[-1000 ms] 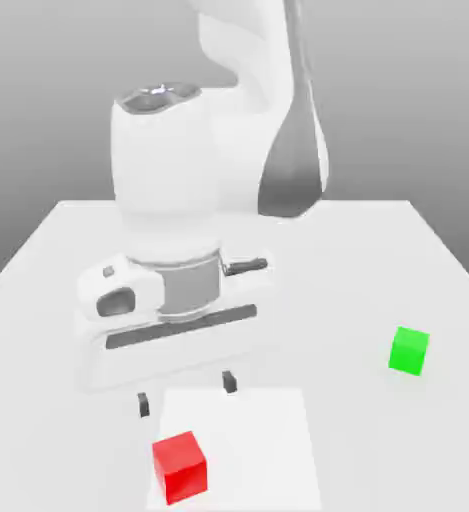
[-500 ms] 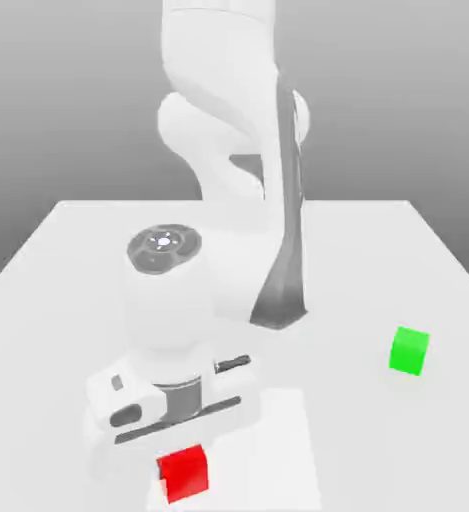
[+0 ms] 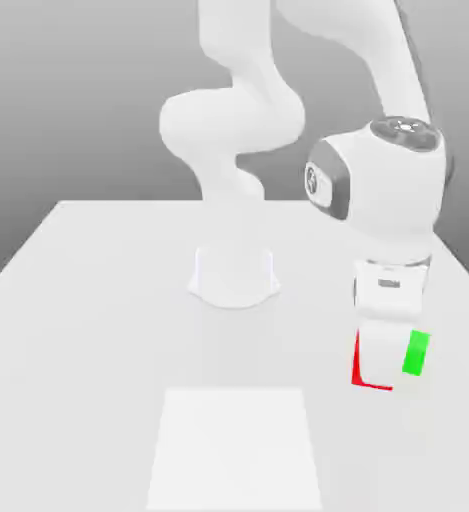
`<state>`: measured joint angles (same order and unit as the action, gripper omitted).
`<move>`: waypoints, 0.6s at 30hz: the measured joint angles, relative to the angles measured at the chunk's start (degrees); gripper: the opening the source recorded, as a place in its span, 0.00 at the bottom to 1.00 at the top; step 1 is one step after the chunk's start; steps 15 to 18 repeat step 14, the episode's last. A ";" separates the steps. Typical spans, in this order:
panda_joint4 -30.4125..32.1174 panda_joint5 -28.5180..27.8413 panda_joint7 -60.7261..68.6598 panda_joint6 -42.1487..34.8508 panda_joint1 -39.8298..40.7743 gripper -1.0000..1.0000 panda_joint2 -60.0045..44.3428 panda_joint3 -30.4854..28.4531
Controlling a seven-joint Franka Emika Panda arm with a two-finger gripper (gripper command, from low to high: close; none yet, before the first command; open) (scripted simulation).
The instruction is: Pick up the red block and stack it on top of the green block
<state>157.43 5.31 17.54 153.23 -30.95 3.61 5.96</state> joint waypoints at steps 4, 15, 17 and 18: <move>4.65 -0.53 8.56 0.27 -6.96 0.00 4.80 4.37; 5.53 -7.87 6.26 12.59 -8.82 1.00 -6.66 4.82; 5.53 -7.87 6.26 12.59 -8.82 1.00 -6.66 4.82; 5.53 -7.87 6.26 12.59 -8.82 1.00 -6.66 4.82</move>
